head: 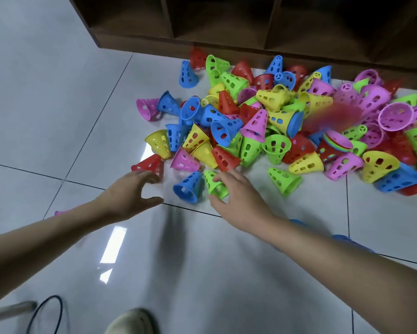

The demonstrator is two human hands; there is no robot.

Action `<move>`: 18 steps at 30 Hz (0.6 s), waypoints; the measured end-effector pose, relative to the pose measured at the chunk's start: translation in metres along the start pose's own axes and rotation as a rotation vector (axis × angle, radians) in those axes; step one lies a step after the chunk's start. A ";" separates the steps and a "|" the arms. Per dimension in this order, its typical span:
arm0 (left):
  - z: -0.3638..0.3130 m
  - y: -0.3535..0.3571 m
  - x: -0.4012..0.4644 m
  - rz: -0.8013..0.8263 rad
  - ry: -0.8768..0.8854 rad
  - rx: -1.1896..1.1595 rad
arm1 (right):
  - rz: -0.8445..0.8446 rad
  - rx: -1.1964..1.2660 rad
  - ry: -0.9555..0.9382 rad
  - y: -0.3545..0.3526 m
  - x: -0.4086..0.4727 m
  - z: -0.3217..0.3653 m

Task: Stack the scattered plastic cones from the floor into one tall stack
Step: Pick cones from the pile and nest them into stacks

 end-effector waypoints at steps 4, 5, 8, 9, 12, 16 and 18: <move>0.055 -0.023 -0.012 0.163 -0.300 0.494 | -0.012 -0.105 0.043 0.019 0.021 0.002; 0.068 -0.028 -0.016 0.205 -0.368 0.585 | -0.004 -0.131 0.051 0.023 0.025 0.001; 0.095 -0.033 -0.028 0.314 -0.503 0.683 | 0.012 -0.162 0.069 0.031 0.033 -0.001; 0.100 -0.033 -0.032 0.342 -0.543 0.660 | 0.017 -0.163 0.077 0.033 0.035 -0.002; 0.110 -0.031 -0.038 0.370 -0.617 0.528 | 0.019 -0.185 0.078 0.040 0.037 -0.003; 0.125 -0.024 -0.039 0.310 -0.612 0.435 | 0.026 -0.207 0.064 0.047 0.037 -0.005; 0.130 -0.023 -0.038 0.257 -0.599 0.397 | 0.024 -0.216 0.068 0.048 0.037 -0.007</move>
Point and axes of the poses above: each hand's wrist, its own x-axis towards the middle knuckle, its own y-axis out of the palm, z = x × y, the point moved 1 cm from there along x, towards the middle knuckle, and after that the axes turned 10 degrees about -x, right-handed, at the moved point
